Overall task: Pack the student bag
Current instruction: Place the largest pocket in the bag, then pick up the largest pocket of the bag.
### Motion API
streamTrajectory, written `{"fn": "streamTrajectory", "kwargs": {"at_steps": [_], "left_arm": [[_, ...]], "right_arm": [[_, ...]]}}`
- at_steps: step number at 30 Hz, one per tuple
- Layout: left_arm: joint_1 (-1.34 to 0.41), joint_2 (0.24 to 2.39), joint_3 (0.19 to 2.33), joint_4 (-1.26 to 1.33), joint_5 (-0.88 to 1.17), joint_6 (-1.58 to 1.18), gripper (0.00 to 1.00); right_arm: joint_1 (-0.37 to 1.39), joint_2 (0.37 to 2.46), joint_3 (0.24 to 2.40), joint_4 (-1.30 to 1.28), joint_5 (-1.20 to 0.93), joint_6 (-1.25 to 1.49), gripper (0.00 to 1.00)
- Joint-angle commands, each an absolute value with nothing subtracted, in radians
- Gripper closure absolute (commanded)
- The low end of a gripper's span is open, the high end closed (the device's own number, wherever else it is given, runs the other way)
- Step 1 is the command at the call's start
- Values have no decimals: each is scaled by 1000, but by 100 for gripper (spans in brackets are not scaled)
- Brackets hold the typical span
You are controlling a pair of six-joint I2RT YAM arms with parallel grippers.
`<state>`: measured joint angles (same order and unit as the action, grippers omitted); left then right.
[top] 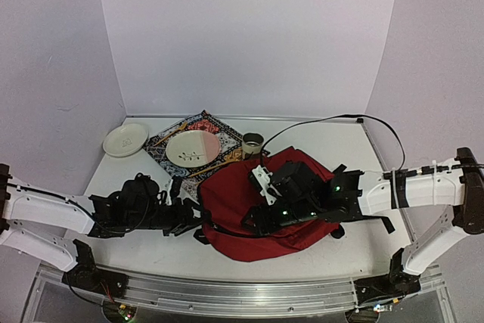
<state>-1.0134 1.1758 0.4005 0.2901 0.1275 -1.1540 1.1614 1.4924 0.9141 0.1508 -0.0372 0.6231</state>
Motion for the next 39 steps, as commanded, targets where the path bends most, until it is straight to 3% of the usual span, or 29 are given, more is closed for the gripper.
{"fn": "streamTrajectory", "kwargs": {"at_steps": [1,10,28,35,39], "left_arm": [[-1009,1230,460,314,197,-1160,52],[-1009,1202,485,318,200,-1131,76],[-1010,1169,468,316,187,-1142,81],[-1009,1188,472,316,195,-1134,89],[-1009,1184,467,316,199,-1137,100]], "right_arm": [[1163,1505,949,137,-36,611,57],[1163,1516,954,137,-38,608,57],[1163,1532,966,130,-54,604,57],[1169,1541,974,130,-66,592,56],[1172,1546,978,128,-73,588,56]]}}
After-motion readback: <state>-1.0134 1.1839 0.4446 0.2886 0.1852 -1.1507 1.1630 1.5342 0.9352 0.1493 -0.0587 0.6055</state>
